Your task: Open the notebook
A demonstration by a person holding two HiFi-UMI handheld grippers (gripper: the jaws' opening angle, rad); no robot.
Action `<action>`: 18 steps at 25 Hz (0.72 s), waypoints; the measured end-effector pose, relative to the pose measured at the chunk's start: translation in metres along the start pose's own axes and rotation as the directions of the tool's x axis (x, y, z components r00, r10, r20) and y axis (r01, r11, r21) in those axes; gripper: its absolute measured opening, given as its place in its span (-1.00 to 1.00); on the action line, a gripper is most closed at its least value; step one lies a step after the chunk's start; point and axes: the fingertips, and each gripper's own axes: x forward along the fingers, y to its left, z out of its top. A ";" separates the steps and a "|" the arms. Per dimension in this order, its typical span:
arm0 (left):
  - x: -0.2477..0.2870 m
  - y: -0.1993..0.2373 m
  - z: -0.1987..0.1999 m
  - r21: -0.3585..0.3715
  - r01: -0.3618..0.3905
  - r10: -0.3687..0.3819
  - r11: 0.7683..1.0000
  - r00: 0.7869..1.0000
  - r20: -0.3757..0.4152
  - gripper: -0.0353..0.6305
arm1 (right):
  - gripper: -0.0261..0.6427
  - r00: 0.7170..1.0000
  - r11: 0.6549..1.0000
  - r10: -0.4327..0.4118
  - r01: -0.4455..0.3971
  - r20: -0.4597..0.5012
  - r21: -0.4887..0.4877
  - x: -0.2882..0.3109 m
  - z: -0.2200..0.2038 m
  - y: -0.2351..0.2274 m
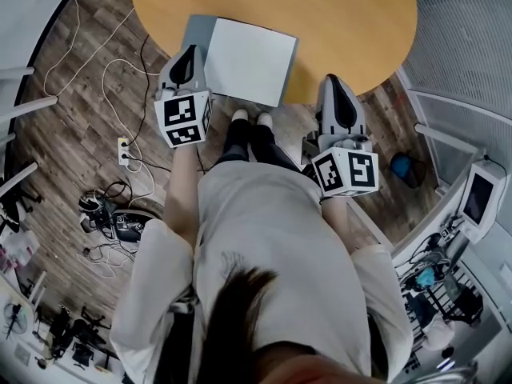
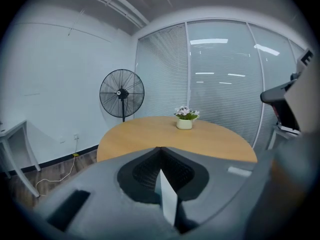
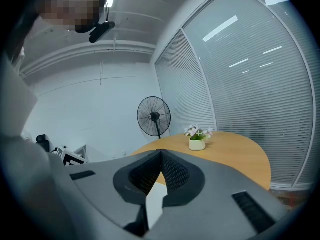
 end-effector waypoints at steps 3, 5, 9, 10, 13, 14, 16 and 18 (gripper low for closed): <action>0.003 -0.013 0.022 0.014 0.019 -0.020 1.000 0.999 0.036 -0.85 | -0.92 1.000 1.000 0.006 -0.006 0.016 -0.010 -0.003 0.009 -0.006; 0.003 -0.023 0.036 0.019 0.034 -0.035 0.999 0.998 0.058 -0.85 | -0.92 1.000 1.000 0.001 -0.001 0.026 -0.009 -0.006 0.013 -0.011; -0.002 -0.047 0.061 0.027 0.080 -0.082 0.996 0.992 0.096 -0.85 | -0.92 0.999 1.000 -0.005 0.005 0.035 -0.005 -0.010 0.019 -0.015; -0.003 -0.052 0.066 0.030 0.093 -0.096 0.995 0.990 0.104 -0.85 | -0.92 0.999 1.000 -0.001 0.001 0.037 -0.004 -0.010 0.021 -0.014; -0.007 -0.069 0.080 0.044 0.127 -0.132 0.991 0.983 0.131 -0.85 | -0.92 0.999 1.000 0.008 -0.008 0.053 -0.001 -0.011 0.027 -0.013; -0.009 -0.074 0.086 0.048 0.136 -0.141 0.990 0.980 0.140 -0.85 | -0.92 0.998 1.000 0.008 -0.007 0.060 -0.002 -0.011 0.031 -0.014; -0.013 -0.083 0.096 0.053 0.152 -0.159 0.987 0.975 0.158 -0.85 | -0.92 0.997 1.000 0.001 -0.001 0.075 -0.008 -0.014 0.037 -0.017; -0.017 -0.092 0.105 0.052 0.167 -0.173 0.985 0.970 0.173 -0.85 | -0.92 0.996 1.000 -0.010 0.011 0.088 -0.019 -0.017 0.043 -0.021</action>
